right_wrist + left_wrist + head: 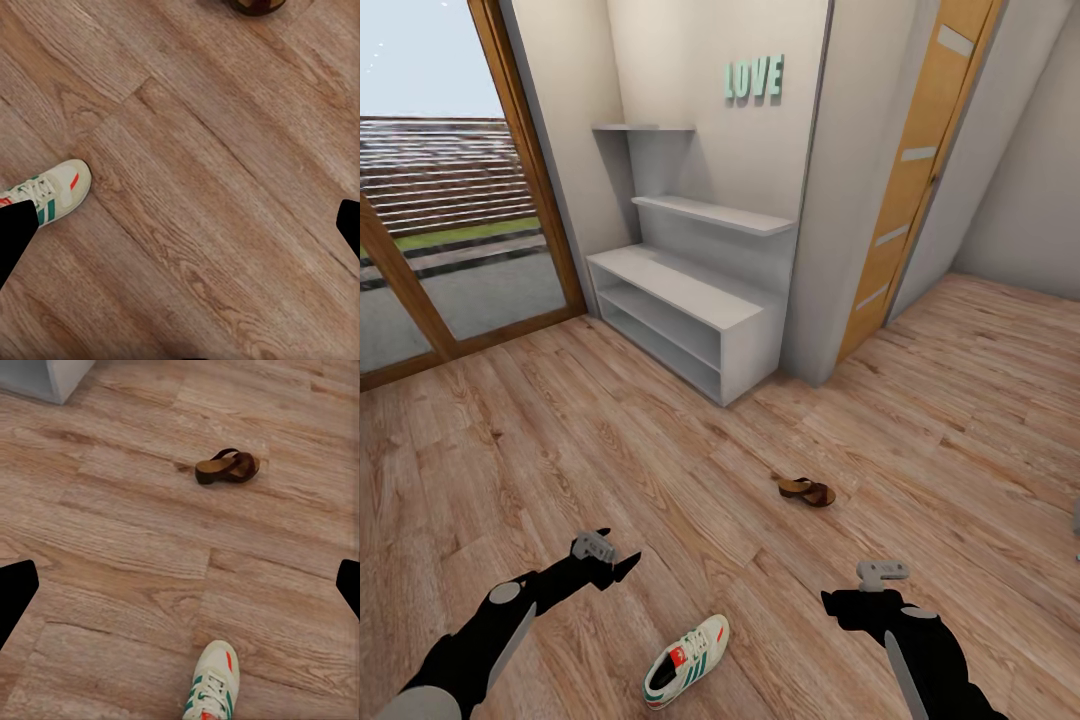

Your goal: Pick up the two gym shoes and the two sandals from the corridor floor and place them onto the hallstand (shoe rack) in the corridor, making sure they are on the rack and not on the floor. Arrange them so the two gym shoes are next to each other and the two sandals are next to each other.

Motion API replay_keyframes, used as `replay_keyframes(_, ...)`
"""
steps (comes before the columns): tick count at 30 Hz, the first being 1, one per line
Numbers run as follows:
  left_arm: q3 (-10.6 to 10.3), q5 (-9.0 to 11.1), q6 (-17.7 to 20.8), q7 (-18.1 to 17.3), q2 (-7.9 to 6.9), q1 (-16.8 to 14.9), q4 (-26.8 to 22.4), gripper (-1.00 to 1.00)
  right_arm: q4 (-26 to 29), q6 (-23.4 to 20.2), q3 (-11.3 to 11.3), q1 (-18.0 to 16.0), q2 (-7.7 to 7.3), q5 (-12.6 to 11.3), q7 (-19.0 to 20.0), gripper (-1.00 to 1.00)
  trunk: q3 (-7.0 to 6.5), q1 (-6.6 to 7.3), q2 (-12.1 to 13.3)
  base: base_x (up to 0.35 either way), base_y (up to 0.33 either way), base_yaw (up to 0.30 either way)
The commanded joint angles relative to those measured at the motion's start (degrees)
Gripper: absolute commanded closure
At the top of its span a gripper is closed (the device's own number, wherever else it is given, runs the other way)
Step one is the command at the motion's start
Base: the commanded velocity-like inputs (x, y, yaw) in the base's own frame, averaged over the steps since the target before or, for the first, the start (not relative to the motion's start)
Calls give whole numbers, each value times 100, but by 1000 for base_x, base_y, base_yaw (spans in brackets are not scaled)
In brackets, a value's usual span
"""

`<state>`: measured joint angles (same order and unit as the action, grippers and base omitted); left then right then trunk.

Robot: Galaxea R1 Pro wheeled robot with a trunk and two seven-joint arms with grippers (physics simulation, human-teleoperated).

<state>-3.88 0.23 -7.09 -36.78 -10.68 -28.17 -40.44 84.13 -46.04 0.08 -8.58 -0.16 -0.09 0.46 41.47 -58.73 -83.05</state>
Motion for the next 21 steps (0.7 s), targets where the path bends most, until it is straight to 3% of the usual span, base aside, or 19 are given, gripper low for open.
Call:
replay_keyframes(1, -34, 2, -29, 0, -5, 16, 2, -100, 7, -28, 1, -3, -2, 0, 6, -100, 5, 0, -2, 0, 0, 0)
replay_keyframes(9, -45, 4, -29, -4, -5, 74, 1, -100, 7, -28, 1, -3, -2, 0, 6, -100, 5, 0, -2, 7, 0, 0)
replay_keyframes(21, -9, 8, -28, -5, -5, 75, 1, -100, 7, -28, 10, -3, -2, 0, 5, -100, 5, 0, -2, 169, 101, 0)
